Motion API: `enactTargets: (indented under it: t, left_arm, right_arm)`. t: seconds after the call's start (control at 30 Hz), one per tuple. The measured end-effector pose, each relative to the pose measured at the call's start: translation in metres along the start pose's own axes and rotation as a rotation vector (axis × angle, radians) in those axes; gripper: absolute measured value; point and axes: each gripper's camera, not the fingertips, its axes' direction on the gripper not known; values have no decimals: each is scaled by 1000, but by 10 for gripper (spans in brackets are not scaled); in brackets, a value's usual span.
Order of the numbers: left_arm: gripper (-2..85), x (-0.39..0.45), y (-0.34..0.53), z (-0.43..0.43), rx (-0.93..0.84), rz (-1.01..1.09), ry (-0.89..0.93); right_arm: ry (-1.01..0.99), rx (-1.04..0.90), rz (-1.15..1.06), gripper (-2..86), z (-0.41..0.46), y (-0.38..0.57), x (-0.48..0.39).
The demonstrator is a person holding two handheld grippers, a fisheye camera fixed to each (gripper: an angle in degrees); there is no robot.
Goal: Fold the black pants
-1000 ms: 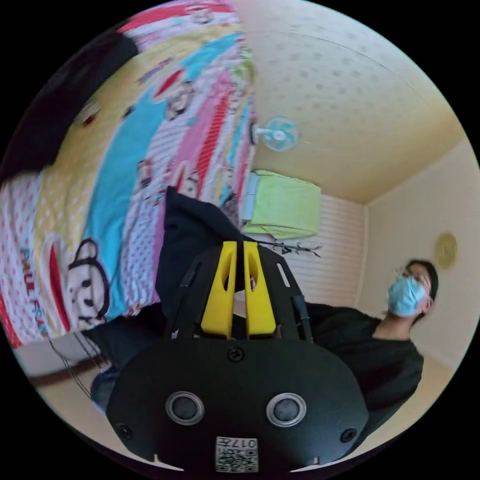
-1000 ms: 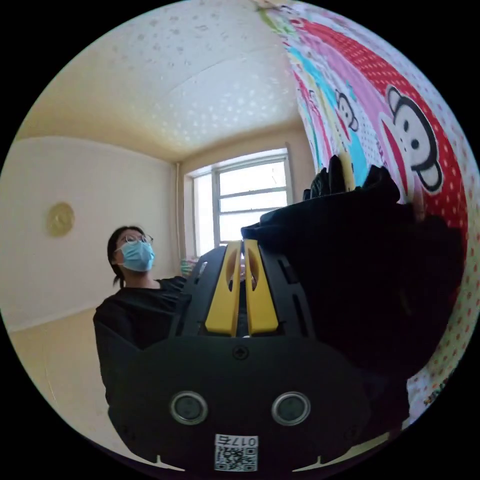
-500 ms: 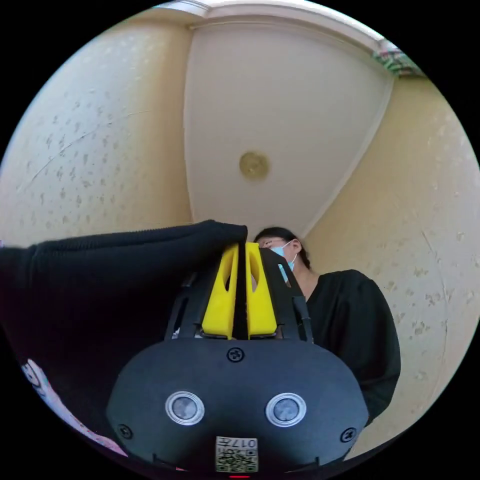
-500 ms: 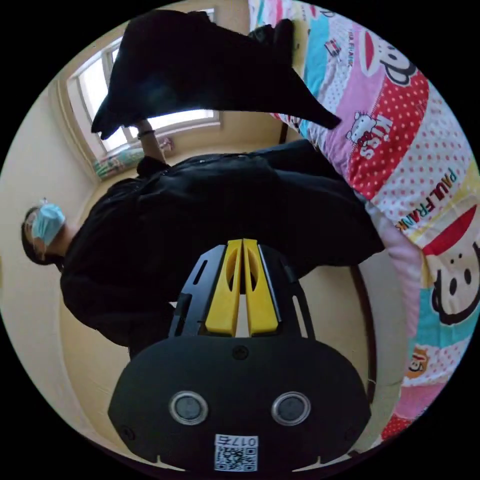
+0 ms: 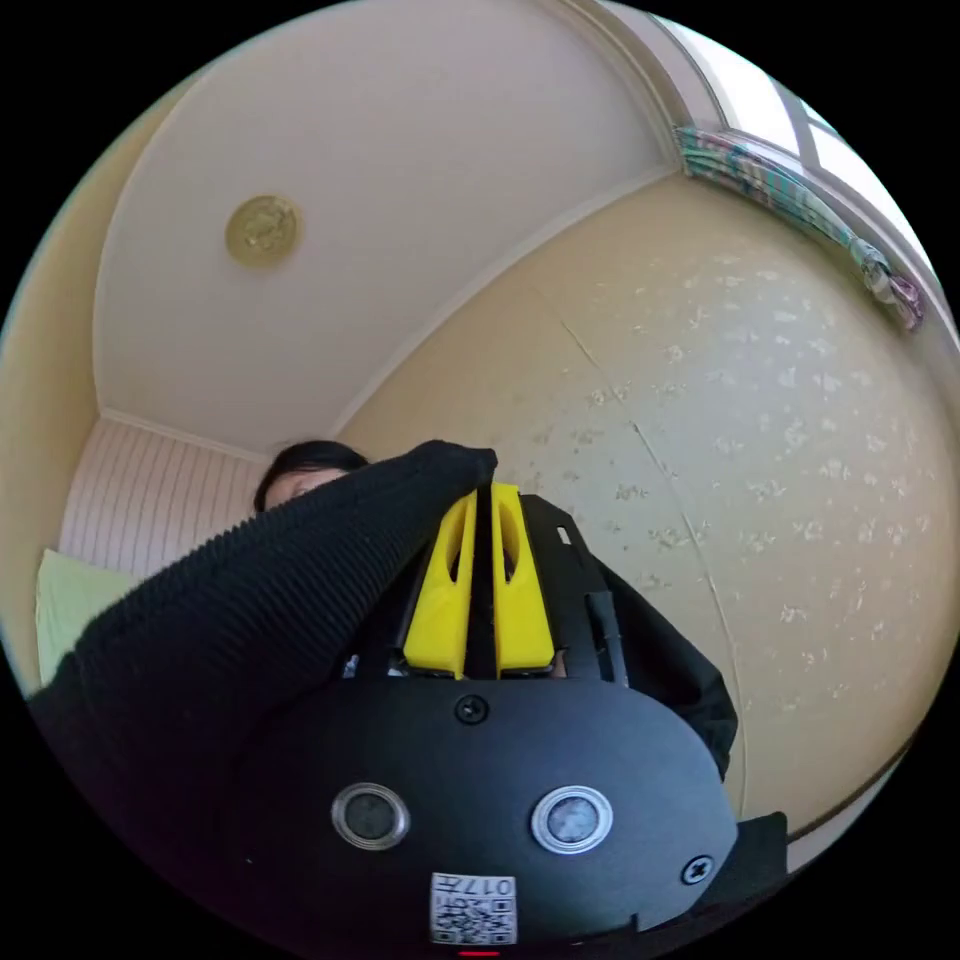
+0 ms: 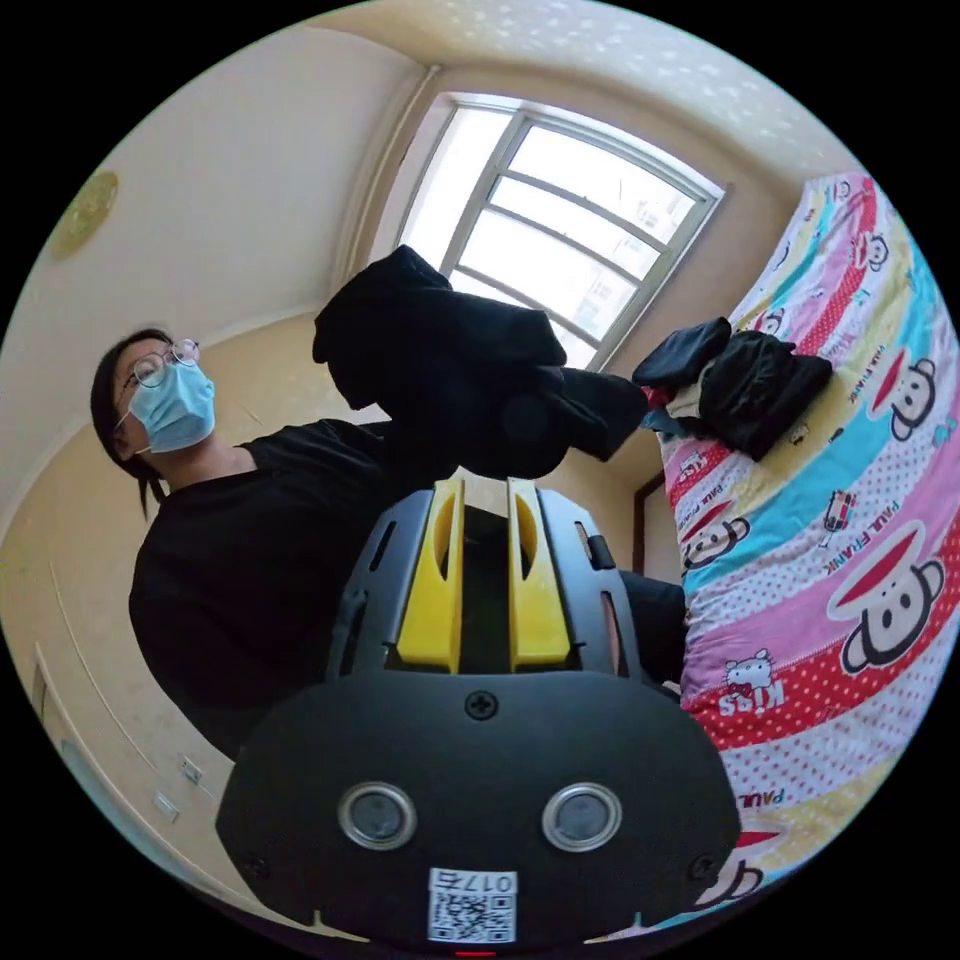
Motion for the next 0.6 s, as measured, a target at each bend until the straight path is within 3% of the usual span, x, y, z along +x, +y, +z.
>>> enactTargets:
  t: [0.17, 0.33, 0.47, 0.6]
  left_arm:
    - [11, -5, 67, 75, -110, -52, -101]
    - [11, -27, 103, 99, -64, -129, -96]
    - [12, -57, 119, 115, -96, -200, -96]
    - [12, -90, 137, 127, -84, -247, -18]
  right_arm:
    - [48, -41, 105, 193, 13, -16, 45]
    - [-325, -95, 132, 241, 21, -2, 82]
    - [-556, 16, 92, 236, -8, 11, 99]
    - [-637, 2, 139, 236, -34, -4, 120]
